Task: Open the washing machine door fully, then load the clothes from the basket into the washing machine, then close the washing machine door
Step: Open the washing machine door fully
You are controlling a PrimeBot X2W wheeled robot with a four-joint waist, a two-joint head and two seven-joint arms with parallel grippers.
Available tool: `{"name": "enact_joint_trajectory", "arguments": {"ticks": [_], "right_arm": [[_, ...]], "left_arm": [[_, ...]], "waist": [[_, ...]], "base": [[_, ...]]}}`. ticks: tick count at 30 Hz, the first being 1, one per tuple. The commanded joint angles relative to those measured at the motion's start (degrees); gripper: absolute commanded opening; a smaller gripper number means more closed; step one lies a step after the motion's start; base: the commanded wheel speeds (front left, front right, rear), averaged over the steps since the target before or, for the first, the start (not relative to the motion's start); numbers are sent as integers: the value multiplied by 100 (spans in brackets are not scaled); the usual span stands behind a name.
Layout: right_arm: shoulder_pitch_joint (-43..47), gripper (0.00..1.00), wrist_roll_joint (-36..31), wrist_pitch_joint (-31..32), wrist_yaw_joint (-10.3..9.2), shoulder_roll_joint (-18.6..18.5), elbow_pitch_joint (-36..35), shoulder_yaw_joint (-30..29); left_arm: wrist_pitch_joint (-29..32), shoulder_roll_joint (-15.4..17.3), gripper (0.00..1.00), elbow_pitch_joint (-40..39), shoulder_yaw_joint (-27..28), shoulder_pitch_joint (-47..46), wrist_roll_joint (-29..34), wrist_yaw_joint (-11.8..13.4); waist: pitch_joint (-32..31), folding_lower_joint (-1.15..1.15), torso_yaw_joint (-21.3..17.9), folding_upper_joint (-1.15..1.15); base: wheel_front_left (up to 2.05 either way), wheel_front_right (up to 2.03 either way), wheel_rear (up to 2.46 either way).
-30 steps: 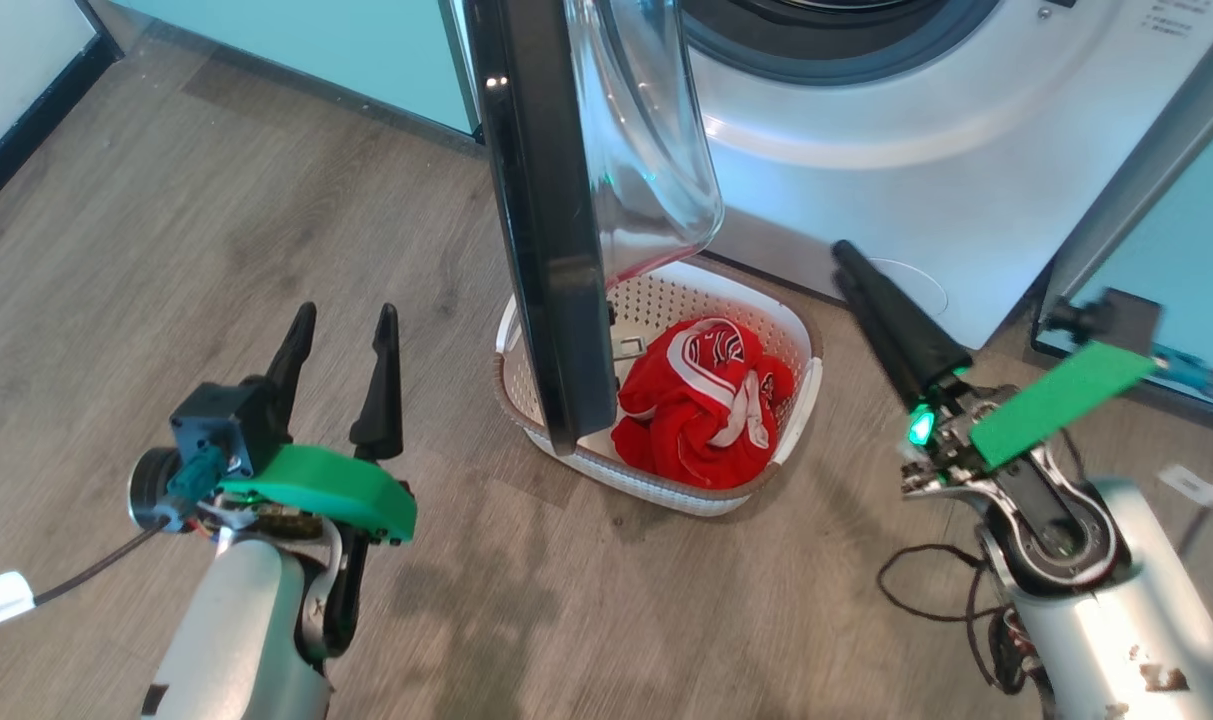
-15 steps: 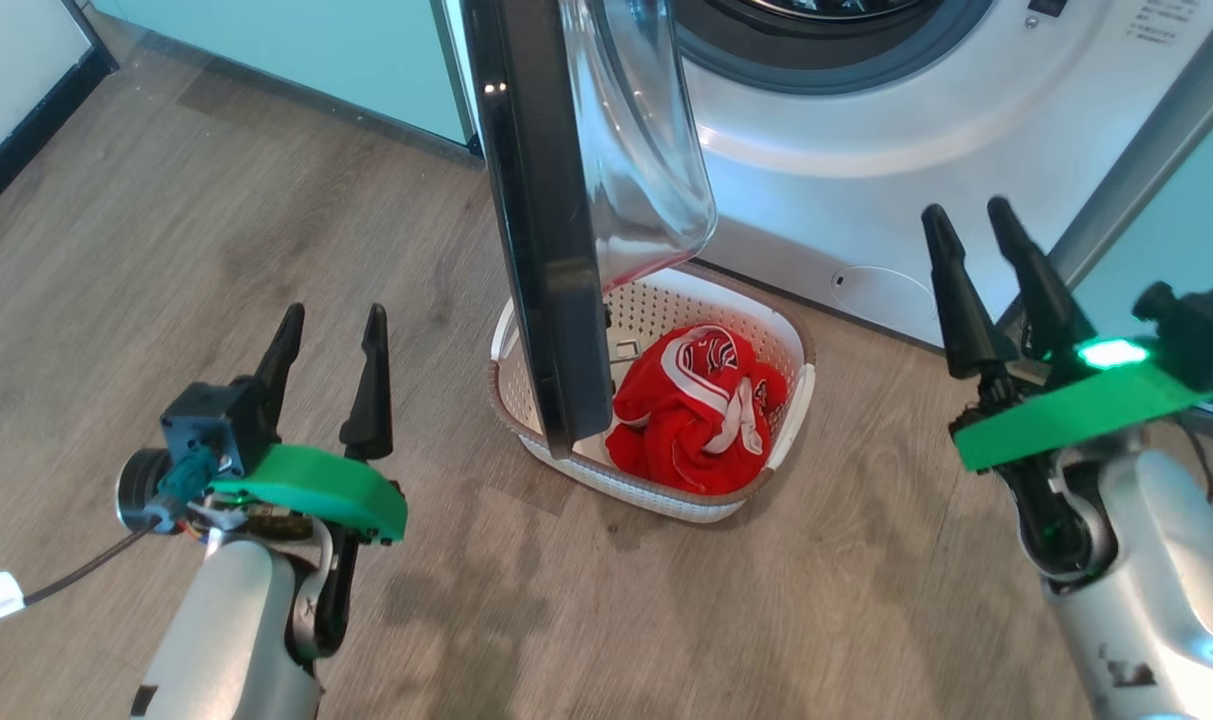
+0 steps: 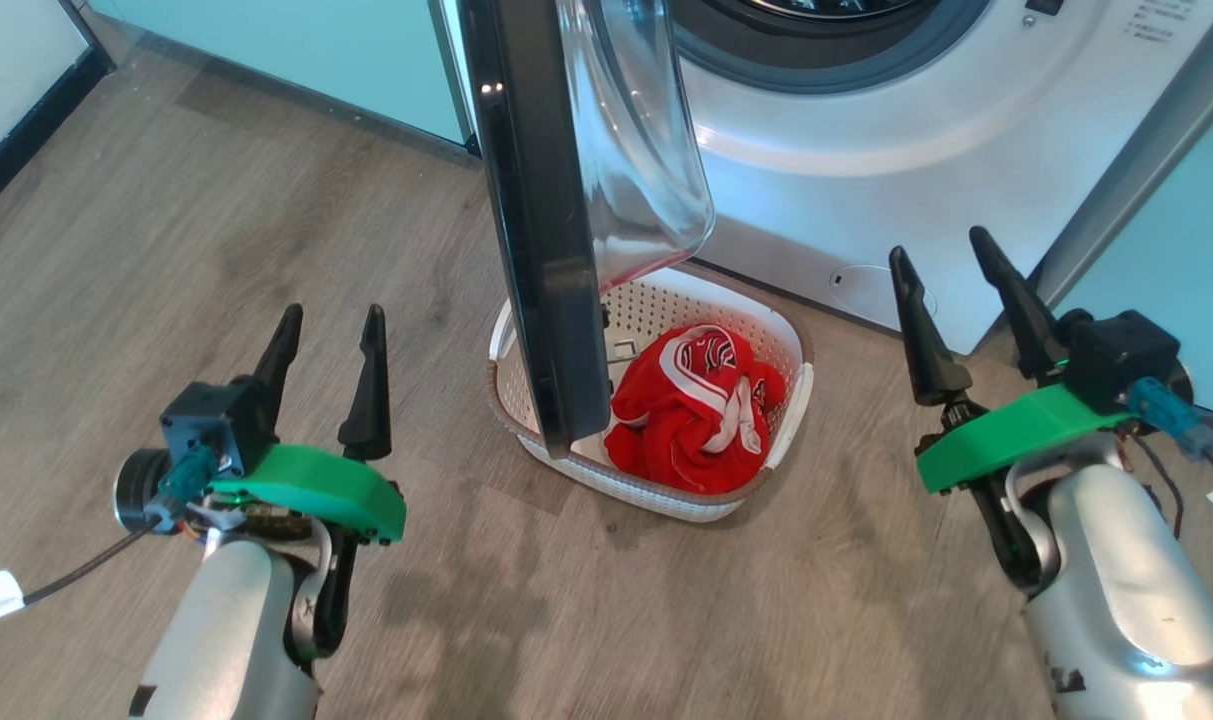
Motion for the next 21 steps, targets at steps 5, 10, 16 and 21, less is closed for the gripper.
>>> {"name": "enact_joint_trajectory", "arguments": {"ticks": [5, 10, 16, 21], "right_arm": [[-96, 100, -96, -89, 0, 115, 9, 81], [-147, 100, -93, -100, 0, 151, 102, 86], [-201, 100, -91, -107, 0, 157, 157, 105], [-216, 100, -81, -109, 0, 157, 155, 103]], "left_arm": [[-25, 182, 100, -196, 203, -73, -71, 58], [-18, 199, 100, -210, 184, -71, -78, 79], [-18, 212, 100, -208, 163, -83, -95, 97], [-19, 217, 100, -211, 145, -83, -108, 118]], "waist": [[-4, 0, -30, 0], [-2, 0, -45, 0], [11, 0, -48, 0], [16, 0, -52, 0]], "base": [[0, 0, 0], [0, 0, 0], [0, 0, 0], [0, 0, 0]]}}
